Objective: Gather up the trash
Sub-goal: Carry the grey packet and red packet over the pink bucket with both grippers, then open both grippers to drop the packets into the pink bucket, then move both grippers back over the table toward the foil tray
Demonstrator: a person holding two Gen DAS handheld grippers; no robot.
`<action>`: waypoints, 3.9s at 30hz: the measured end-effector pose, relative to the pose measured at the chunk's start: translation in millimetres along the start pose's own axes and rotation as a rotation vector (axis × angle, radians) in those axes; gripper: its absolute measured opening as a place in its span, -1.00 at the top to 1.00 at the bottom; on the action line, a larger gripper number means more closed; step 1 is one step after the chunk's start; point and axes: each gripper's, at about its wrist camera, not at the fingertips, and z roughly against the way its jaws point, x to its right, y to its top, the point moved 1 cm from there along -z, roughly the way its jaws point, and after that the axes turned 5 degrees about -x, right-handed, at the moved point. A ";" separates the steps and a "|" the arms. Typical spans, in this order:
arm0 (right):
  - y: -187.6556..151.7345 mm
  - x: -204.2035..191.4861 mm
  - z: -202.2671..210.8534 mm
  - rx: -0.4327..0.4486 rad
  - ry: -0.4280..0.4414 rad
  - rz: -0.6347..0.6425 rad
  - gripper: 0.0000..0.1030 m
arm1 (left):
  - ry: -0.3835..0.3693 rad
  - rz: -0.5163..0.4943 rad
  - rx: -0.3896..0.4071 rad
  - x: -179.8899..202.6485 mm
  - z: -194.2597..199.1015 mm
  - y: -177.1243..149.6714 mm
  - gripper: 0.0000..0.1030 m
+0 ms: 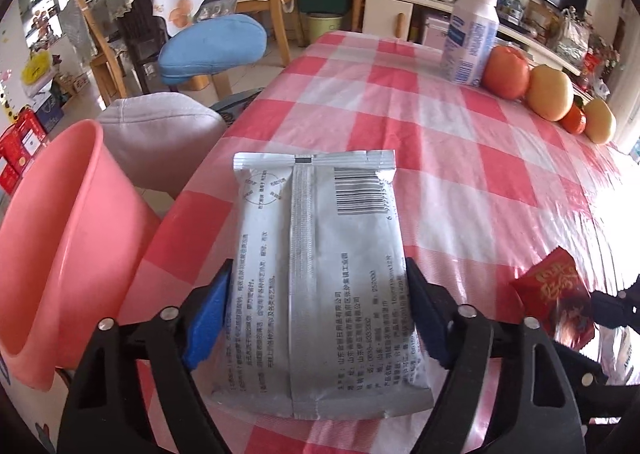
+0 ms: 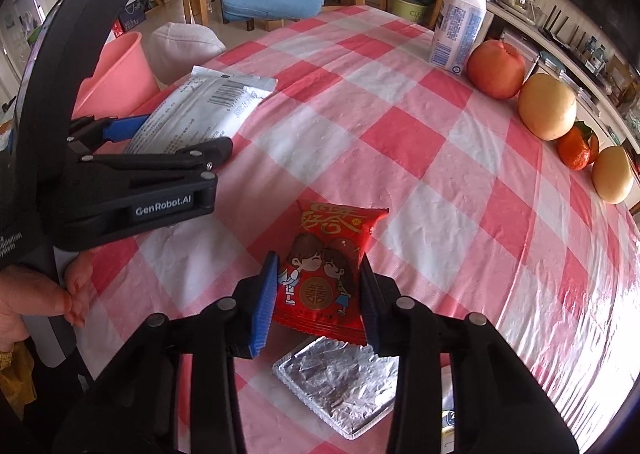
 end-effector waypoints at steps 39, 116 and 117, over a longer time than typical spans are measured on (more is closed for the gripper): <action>120.4 -154.7 51.4 0.230 0.276 0.081 0.26 | 0.066 0.437 0.205 -220.5 77.4 8.3 -0.49; -99.4 69.4 154.5 0.372 -0.048 -0.359 -0.61 | -0.077 -0.362 0.223 68.5 106.9 -54.8 -0.81; -103.0 74.6 154.4 0.367 -0.046 -0.374 -0.61 | -0.106 -0.381 0.215 76.3 108.3 -60.3 -0.81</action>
